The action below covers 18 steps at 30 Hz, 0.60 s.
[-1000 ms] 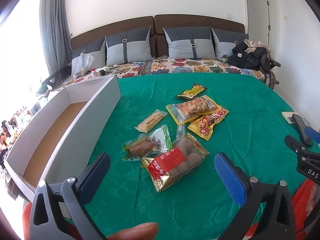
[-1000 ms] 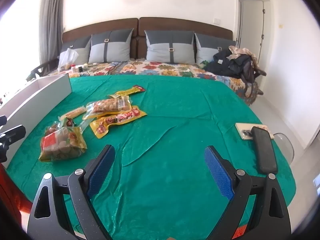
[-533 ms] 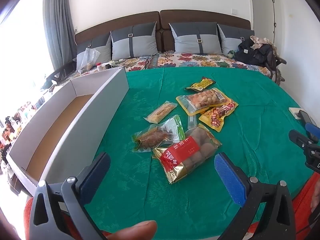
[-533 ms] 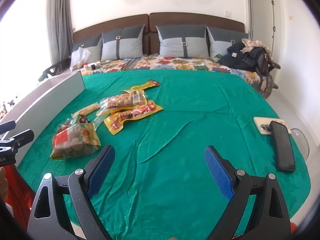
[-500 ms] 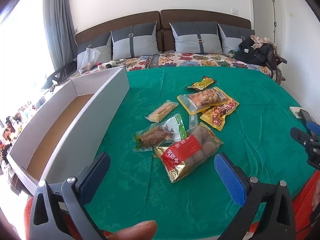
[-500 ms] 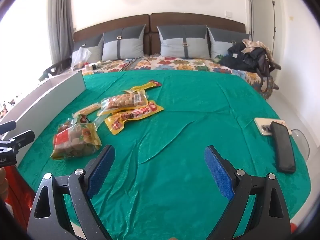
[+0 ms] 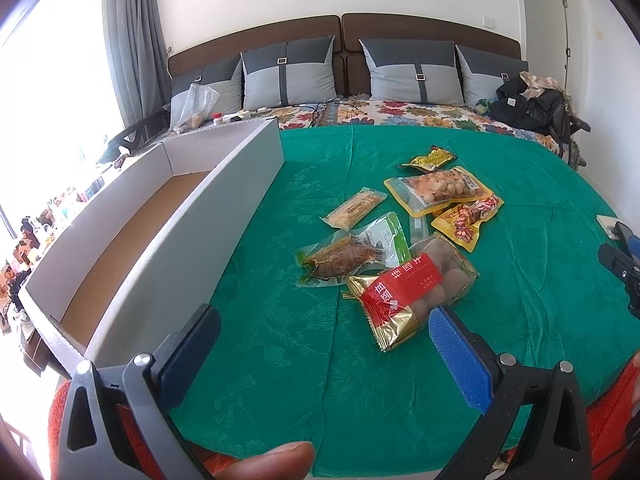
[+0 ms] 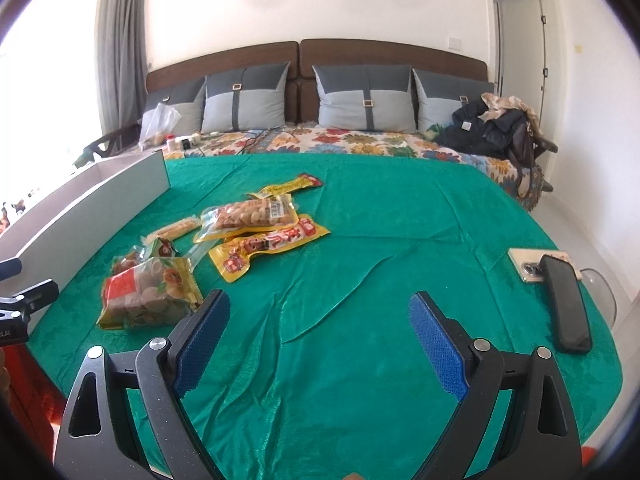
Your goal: Organize snacks
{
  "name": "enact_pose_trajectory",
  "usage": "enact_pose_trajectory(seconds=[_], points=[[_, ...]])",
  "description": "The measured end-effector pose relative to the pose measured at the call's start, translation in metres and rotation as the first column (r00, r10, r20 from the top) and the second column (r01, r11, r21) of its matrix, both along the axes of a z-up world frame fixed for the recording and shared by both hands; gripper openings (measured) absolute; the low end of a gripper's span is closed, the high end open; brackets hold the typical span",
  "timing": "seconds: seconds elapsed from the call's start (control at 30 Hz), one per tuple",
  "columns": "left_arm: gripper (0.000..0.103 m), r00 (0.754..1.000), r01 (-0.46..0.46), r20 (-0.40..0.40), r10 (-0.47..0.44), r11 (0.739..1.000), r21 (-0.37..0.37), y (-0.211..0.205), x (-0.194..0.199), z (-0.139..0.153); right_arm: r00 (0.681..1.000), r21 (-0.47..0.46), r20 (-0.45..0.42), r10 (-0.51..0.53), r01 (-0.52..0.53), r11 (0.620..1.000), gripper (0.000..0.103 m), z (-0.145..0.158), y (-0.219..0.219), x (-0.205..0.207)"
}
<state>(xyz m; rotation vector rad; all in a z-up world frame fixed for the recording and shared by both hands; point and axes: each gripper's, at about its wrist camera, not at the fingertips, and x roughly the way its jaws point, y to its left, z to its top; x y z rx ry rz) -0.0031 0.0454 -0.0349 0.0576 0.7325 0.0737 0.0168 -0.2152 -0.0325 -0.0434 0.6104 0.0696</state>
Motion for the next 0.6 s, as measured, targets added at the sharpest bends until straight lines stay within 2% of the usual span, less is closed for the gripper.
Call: enact_pose_trajectory(seconds=[0.6], points=[[0.103, 0.999, 0.005, -0.033, -0.005, 1.000, 0.013, -0.0018, 0.0041, -0.0082, 0.999, 0.002, -0.044, 0.013, -0.013, 1.000, 0.093, -0.0095, 0.0019, 0.0039]])
